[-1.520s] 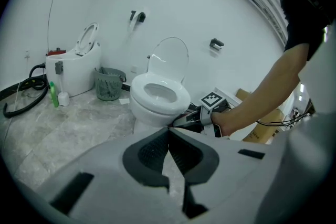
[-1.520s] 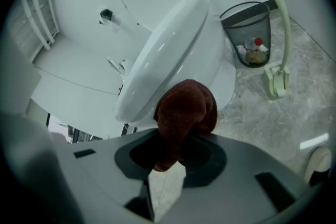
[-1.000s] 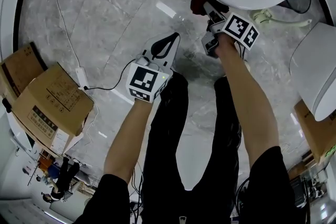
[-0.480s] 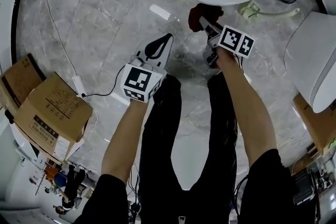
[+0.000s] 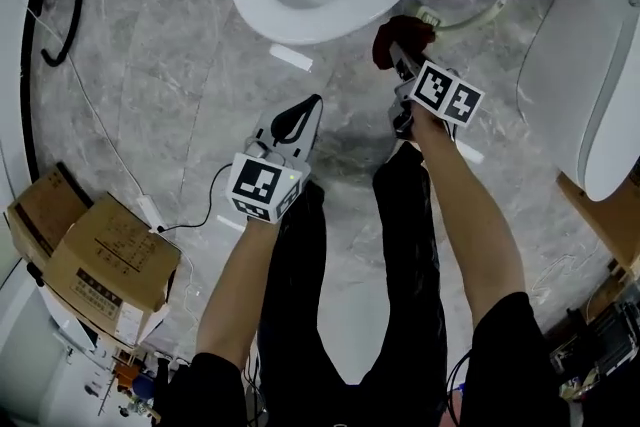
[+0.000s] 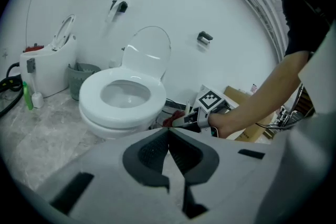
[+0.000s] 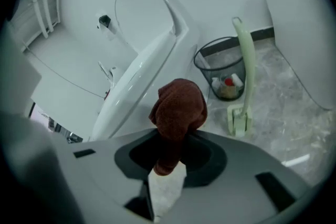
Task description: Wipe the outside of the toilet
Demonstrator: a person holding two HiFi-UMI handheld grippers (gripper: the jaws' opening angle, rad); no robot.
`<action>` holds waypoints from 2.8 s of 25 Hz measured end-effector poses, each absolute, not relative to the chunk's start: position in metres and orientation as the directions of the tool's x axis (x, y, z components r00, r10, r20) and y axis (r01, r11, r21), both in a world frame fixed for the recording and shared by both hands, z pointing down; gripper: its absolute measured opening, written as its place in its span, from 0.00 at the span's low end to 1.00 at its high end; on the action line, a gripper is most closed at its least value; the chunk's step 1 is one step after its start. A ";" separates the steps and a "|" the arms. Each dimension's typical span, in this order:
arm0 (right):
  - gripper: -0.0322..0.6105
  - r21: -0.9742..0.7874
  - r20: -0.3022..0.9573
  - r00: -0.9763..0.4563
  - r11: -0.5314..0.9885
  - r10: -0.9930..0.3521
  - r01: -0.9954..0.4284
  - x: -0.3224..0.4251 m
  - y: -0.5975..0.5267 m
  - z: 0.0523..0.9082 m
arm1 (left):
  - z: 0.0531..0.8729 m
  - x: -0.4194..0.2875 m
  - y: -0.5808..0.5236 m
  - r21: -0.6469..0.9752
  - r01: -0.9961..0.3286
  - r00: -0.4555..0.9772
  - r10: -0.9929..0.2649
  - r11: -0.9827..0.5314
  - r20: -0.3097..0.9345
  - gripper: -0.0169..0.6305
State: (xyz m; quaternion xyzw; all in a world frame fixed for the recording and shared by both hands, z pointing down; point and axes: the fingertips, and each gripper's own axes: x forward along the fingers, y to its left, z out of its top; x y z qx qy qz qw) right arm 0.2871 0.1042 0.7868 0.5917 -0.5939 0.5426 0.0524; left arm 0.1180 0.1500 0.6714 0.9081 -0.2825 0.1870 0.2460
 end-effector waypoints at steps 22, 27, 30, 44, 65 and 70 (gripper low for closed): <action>0.21 -0.566 0.655 -0.144 -0.355 -0.742 -0.745 0.446 -0.065 0.801 | 0.711 0.247 0.111 0.344 -0.631 0.754 -0.445 -0.695 0.484 0.03; 0.20 -0.615 0.625 -0.213 -0.306 -0.751 -0.726 0.424 -0.076 0.809 | 0.720 0.227 0.113 0.348 -0.644 0.745 -0.456 -0.681 0.487 0.03; 0.19 -0.627 0.619 -0.232 -0.295 -0.750 -0.721 0.412 -0.073 0.811 | 0.724 0.212 0.117 0.356 -0.665 0.730 -0.471 -0.657 0.494 0.03; 0.19 -0.661 0.599 -0.287 -0.259 -0.747 -0.704 0.351 -0.020 0.803 | 0.710 0.141 0.135 0.348 -0.674 0.728 -0.502 -0.652 0.467 0.03; 0.19 -0.699 0.636 -0.334 -0.336 -0.696 -0.632 0.190 0.060 0.819 | 0.691 -0.022 0.159 0.325 -0.737 0.668 -0.571 -0.592 0.476 0.03; 0.19 -0.701 0.648 -0.351 -0.351 -0.676 -0.620 0.153 0.068 0.825 | 0.692 -0.057 0.164 0.326 -0.754 0.652 -0.586 -0.570 0.482 0.03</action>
